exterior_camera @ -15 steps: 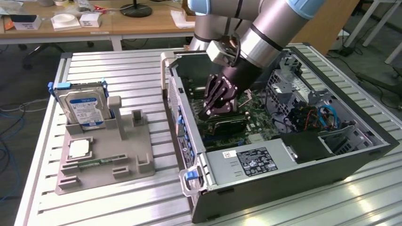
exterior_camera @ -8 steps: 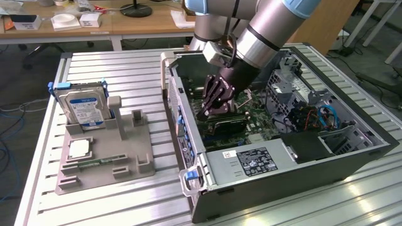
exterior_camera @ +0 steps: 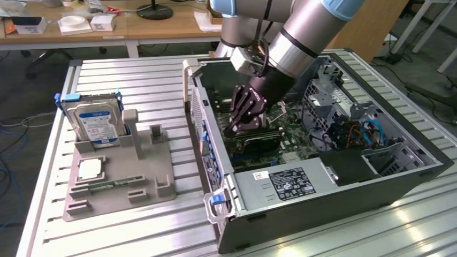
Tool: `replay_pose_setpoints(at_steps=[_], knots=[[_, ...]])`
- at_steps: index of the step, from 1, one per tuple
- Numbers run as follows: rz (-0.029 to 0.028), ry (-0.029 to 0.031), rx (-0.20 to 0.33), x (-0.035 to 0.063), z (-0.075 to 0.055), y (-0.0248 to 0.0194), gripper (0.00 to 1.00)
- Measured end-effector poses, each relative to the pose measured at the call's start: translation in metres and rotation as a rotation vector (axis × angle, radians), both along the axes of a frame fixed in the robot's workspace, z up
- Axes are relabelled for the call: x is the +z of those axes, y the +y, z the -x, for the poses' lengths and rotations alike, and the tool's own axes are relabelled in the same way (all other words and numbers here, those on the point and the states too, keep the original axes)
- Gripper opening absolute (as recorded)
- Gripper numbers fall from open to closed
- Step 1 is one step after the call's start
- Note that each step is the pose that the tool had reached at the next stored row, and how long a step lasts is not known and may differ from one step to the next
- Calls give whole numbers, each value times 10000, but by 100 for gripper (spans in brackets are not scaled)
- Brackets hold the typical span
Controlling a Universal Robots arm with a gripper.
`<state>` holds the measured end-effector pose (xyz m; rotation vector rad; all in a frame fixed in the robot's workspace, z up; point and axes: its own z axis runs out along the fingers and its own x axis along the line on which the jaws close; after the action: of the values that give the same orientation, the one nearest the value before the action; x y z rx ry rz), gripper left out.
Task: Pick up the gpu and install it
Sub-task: 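Press down on the gpu until it lock into place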
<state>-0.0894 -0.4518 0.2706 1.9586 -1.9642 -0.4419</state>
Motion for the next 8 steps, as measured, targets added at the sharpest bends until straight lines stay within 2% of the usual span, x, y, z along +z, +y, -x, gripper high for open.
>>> replay_pose_setpoints(at_steps=[1,2,3,6,8], knots=[[-1,-21,-3,0,3,0,10],[1,-68,-2,1,7,-1,10],[1,-154,0,1,12,0,10],[1,-508,0,0,25,1,10],[0,-767,-1,0,34,2,10]])
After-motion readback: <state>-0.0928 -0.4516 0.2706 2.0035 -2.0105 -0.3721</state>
